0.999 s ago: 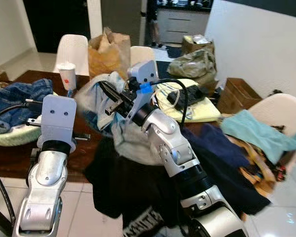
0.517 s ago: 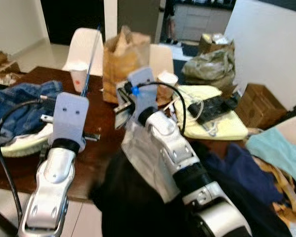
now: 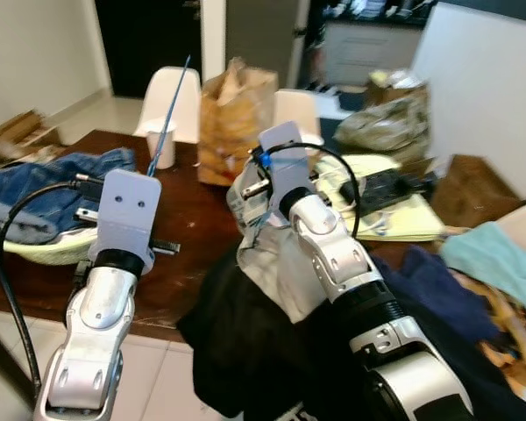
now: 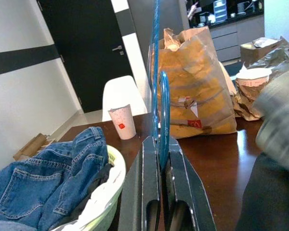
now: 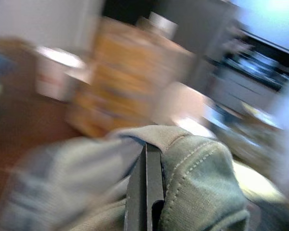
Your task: Hang hanger
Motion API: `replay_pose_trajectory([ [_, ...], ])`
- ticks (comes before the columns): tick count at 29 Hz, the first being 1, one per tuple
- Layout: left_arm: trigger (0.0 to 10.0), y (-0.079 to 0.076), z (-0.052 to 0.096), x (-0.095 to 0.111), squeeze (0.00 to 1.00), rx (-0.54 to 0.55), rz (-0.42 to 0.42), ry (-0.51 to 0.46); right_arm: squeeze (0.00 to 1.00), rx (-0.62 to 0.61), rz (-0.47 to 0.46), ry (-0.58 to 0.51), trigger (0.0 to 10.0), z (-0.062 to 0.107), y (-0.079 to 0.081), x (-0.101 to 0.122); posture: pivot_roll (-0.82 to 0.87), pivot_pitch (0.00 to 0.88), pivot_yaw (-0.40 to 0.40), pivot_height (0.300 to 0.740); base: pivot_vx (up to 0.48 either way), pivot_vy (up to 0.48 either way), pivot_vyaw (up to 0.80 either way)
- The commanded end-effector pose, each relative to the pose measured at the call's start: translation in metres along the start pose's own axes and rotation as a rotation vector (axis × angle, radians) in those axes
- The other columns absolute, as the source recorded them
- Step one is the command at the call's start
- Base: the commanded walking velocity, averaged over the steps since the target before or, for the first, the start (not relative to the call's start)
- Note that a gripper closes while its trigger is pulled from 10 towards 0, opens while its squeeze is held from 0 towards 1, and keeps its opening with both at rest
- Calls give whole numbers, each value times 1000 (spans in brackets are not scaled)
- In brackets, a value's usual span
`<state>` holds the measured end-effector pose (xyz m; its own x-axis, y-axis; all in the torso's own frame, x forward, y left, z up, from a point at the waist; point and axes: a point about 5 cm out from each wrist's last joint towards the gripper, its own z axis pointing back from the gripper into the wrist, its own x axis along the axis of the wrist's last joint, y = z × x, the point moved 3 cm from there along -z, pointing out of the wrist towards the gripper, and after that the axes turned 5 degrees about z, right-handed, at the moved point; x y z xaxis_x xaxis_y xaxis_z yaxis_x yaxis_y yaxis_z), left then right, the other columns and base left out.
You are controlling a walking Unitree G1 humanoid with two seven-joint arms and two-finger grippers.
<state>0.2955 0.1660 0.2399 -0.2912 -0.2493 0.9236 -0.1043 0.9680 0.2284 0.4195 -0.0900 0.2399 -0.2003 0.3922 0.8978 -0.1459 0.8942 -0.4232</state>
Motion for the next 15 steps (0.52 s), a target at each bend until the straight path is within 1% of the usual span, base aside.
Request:
replay_pose_trajectory([
  [1,10000,-2,0,-1,0,-5,-5,6,0,-27,6,29,10000,-1,-5,-4,48,0,-58,740,0,0,0],
  [2,10000,-3,0,-2,0,-7,-5,6,0,-60,41,69,10000,0,-14,-13,47,0,-56,740,0,0,0],
  [4,10000,-3,0,-2,0,-7,-5,6,0,-60,41,69,10000,0,-14,-13,47,0,-56,740,0,0,0],
  [5,10000,-3,0,-2,0,-9,-6,7,0,-86,76,117,10000,1,-22,-22,46,0,-57,740,0,0,0],
  [7,10000,-3,0,-2,0,-9,-6,7,0,-86,76,117,10000,1,-22,-22,46,0,-57,740,0,0,0],
  [8,10000,-4,0,-3,0,-13,-6,10,0,-98,114,168,10000,2,-25,-32,44,0,-56,740,0,0,0],
  [10,10000,-4,0,-3,0,-13,-6,10,0,-98,114,168,10000,2,-25,-32,44,0,-56,740,0,0,0],
  [11,10000,-5,0,-3,0,-17,-6,11,0,-93,141,204,10000,3,-26,-39,42,0,-54,740,0,0,0],
  [13,10000,-6,0,-3,0,-21,-2,13,0,-55,152,245,10000,6,-19,-48,40,0,-53,740,0,0,0],
  [14,10000,-6,0,-3,0,-21,-2,13,0,-55,152,245,10000,6,-19,-48,40,0,-53,740,0,0,0],
  [15,10000,-6,0,-4,0,-21,3,15,35,-31,142,249,10000,6,-14,-49,41,0,-54,740,0,0,0],
])
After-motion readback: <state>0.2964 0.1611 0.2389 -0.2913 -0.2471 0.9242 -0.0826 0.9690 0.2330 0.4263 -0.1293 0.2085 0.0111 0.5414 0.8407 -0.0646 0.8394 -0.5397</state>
